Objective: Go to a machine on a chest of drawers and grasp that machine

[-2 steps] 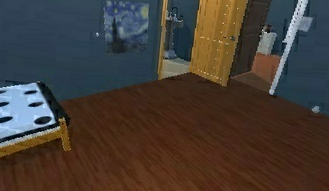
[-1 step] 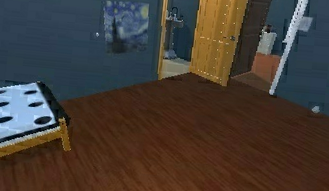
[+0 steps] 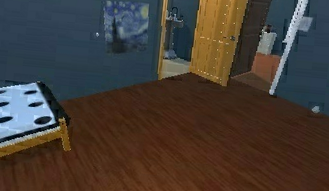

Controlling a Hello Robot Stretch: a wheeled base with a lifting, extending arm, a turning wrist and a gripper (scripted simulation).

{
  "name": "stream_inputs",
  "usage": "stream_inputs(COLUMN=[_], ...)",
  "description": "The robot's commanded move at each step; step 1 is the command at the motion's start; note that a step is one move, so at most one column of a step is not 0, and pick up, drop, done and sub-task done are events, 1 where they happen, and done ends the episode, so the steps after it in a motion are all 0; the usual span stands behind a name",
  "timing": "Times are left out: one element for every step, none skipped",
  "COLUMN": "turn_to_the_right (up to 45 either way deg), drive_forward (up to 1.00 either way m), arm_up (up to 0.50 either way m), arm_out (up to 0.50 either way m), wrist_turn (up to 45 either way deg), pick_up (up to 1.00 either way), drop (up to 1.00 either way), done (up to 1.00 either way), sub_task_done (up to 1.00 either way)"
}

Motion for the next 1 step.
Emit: stream_inputs(turn_to_the_right=[0.0], drive_forward=[0.0], arm_up=[0.0], arm_out=[0.0], wrist_turn=[45.0], pick_up=[0.0], drop=[0.0], done=[0.0], sub_task_done=[0.0])
